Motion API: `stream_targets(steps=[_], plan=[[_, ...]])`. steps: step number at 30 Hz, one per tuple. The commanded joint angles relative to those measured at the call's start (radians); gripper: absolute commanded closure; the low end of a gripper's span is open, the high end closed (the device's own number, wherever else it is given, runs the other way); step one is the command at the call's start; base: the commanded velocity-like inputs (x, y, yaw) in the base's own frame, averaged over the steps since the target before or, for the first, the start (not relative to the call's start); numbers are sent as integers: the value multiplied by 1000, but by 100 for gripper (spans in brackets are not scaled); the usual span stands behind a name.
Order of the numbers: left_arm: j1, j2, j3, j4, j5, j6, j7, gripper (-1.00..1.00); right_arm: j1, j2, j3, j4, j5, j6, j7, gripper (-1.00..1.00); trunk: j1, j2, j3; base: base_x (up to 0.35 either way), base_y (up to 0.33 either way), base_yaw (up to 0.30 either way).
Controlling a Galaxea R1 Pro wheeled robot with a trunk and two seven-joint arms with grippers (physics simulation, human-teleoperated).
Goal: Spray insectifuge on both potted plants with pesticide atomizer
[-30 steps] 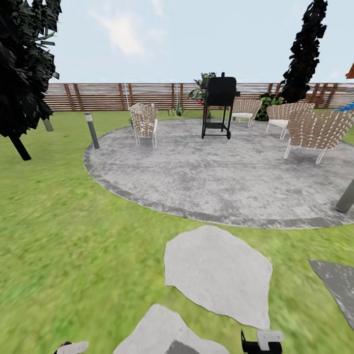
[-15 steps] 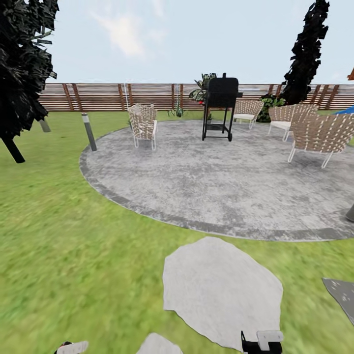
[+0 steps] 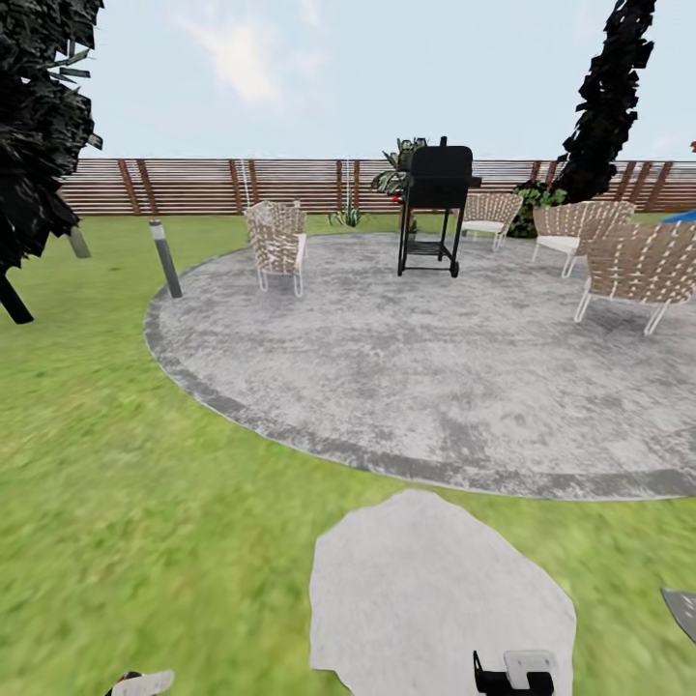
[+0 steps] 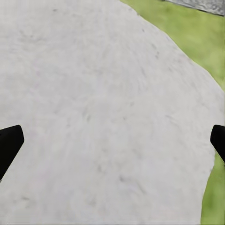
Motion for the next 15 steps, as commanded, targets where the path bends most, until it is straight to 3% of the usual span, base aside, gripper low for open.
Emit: stream_targets(steps=[1,15], plan=[[0,0,0,1,0,-3,3,100,-1,0,-1,1,11,-1,-8,-100,0,0,-1,337,-115,0],[0,0,0,1,0,-3,3,100,-1,0,-1,1,11,-1,-8,-100,0,0,-1,336,-121,0]])
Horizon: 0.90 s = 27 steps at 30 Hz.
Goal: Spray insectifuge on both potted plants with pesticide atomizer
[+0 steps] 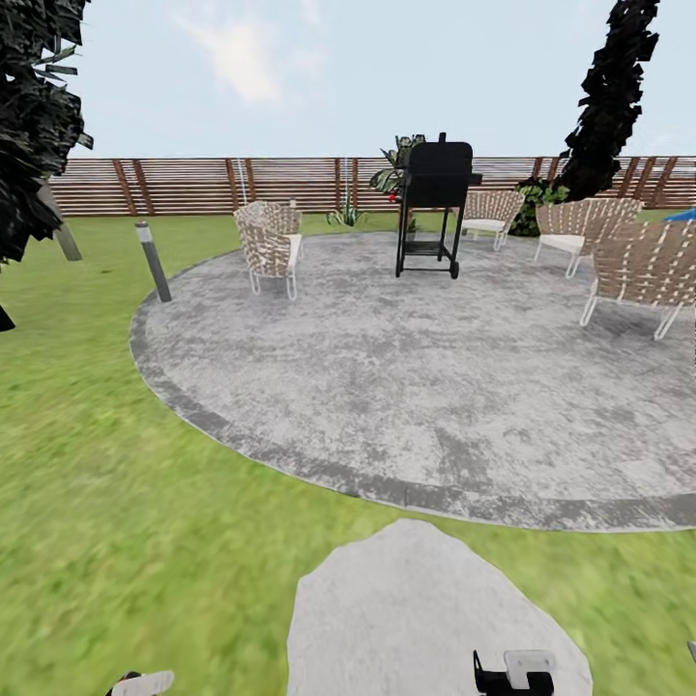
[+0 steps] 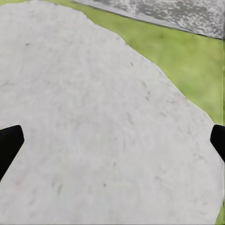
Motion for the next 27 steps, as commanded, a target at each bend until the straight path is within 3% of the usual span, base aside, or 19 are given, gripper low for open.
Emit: stream_targets(steps=[1,27], plan=[[0,0,0,1,0,-3,3,100,-1,0,-1,1,11,-1,-8,-100,0,0,-1,335,-124,0],[0,0,0,1,0,-3,4,100,-1,0,-1,1,11,-1,-8,-100,0,0,-1,335,-124,0]])
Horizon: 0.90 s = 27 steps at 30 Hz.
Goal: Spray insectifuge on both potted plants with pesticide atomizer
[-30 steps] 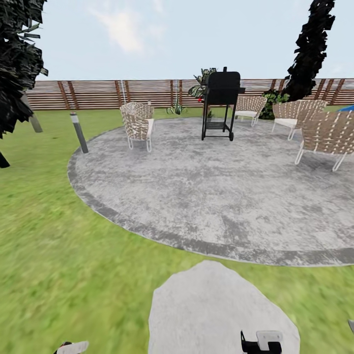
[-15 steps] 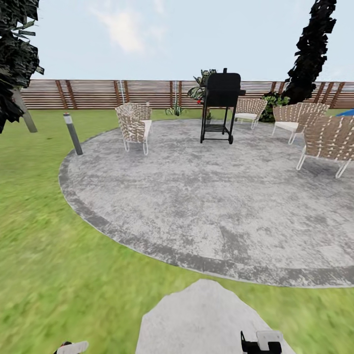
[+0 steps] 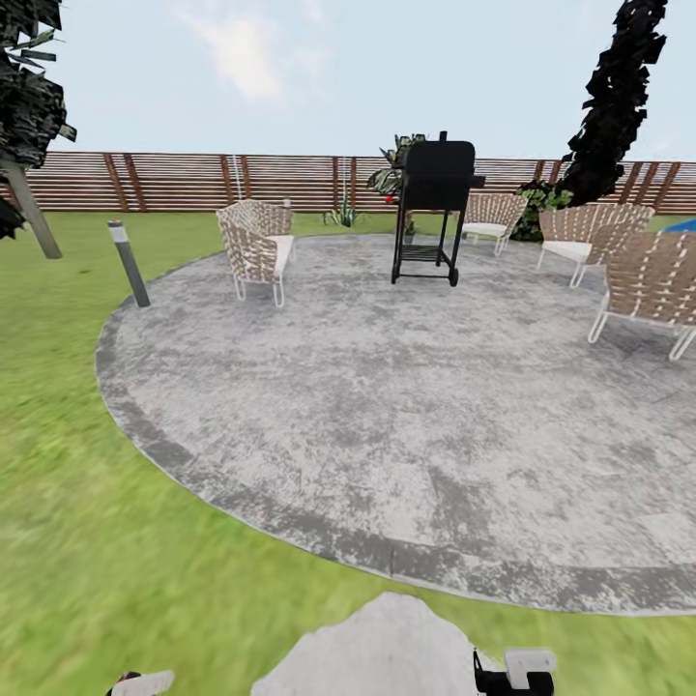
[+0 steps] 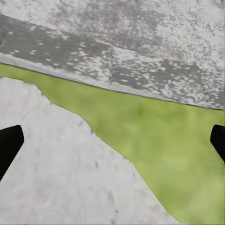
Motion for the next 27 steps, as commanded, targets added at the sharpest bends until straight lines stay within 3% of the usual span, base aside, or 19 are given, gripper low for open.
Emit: stream_targets(steps=[1,27], plan=[[0,0,0,1,0,-3,3,100,-1,0,-1,1,11,-1,-8,-100,0,0,-1,335,-124,0],[-1,0,0,1,0,-3,2,100,-1,0,-1,1,11,-1,-8,-100,0,0,-1,335,-125,0]])
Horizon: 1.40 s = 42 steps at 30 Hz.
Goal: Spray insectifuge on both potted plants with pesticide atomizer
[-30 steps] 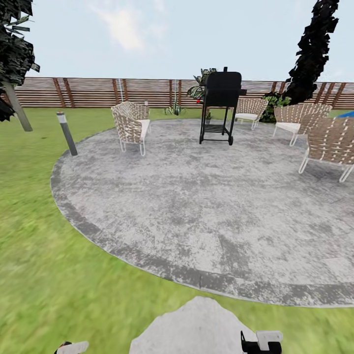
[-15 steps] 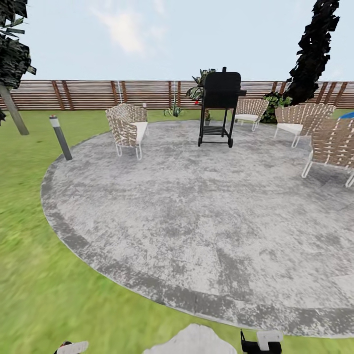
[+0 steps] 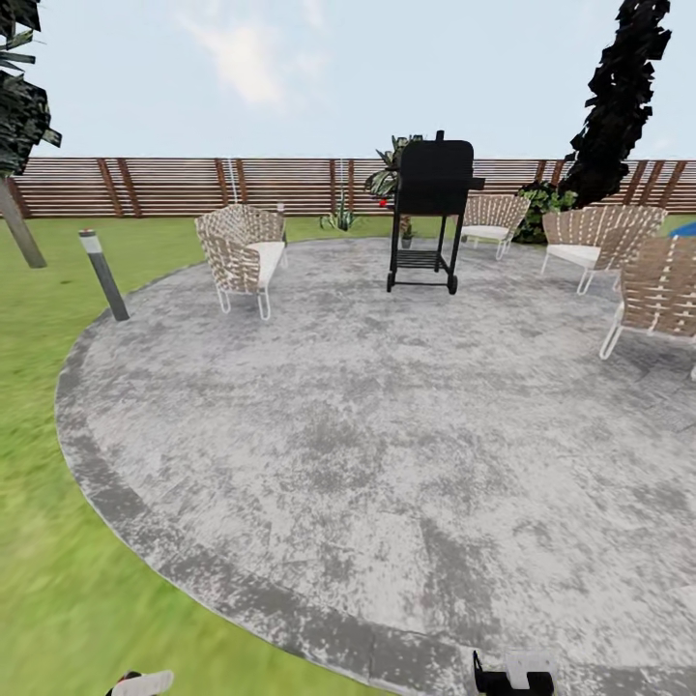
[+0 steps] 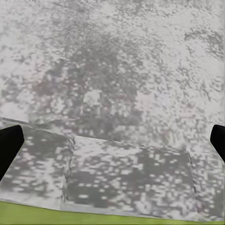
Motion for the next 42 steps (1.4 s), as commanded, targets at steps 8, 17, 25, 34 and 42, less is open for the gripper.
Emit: stream_targets(steps=[8,17,25,34,42], plan=[[-1,0,-1,1,0,-3,3,100,0,0,-1,1,11,-1,-9,-100,0,0,-1,335,-125,0],[-1,0,-1,1,0,-3,3,100,-1,0,-1,1,11,-1,-8,-100,0,0,-1,335,-125,0],[-1,0,-1,1,0,-3,3,100,-1,0,-1,1,11,-1,-9,-100,0,0,-1,335,-125,0],[0,0,-1,1,0,-3,3,100,-1,0,-1,1,11,-1,-8,-100,0,0,-1,335,-113,0],[0,1,1,1,0,-3,4,100,-1,0,-1,1,11,-1,-8,-100,0,0,-1,335,-104,0]])
